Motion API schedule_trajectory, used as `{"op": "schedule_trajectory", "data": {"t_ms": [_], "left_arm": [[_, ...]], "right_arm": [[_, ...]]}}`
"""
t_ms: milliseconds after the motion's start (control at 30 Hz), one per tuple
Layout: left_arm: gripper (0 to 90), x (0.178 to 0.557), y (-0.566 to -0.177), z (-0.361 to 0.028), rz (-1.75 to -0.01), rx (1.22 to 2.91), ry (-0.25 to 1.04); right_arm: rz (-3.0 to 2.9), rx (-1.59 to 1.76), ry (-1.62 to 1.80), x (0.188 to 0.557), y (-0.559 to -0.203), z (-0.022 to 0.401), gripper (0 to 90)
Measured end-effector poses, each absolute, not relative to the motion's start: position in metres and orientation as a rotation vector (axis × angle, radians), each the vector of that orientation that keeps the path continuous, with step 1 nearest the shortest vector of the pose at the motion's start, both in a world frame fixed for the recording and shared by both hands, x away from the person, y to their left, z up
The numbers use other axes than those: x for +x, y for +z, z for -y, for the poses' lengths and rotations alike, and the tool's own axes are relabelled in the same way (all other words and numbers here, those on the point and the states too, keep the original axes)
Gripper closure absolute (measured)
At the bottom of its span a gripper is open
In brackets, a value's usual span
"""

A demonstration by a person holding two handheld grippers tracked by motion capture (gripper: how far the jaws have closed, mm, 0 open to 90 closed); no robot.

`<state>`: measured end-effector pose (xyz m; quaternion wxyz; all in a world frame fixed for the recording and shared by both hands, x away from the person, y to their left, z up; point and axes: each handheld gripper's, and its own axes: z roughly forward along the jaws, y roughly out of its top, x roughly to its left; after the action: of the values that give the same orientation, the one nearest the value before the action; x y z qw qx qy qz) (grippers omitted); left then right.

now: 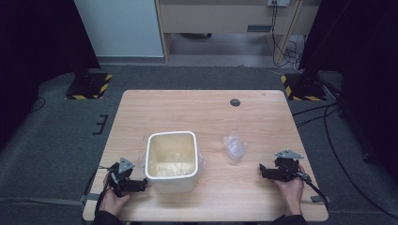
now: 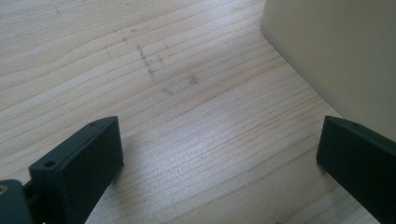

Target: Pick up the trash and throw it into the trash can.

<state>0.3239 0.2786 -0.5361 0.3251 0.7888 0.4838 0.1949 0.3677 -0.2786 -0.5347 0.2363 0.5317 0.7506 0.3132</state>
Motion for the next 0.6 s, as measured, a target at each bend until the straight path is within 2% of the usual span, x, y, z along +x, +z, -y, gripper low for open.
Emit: {"op": "schedule_trajectory", "data": {"t_ms": [600], "left_arm": [[0.0, 0.323, -0.536, -0.283, -1.276, 2.069, 0.516]], "right_arm": [[-1.873, 1.414, 1.121, 0.347, -0.489, 0.289, 5.3]]}}
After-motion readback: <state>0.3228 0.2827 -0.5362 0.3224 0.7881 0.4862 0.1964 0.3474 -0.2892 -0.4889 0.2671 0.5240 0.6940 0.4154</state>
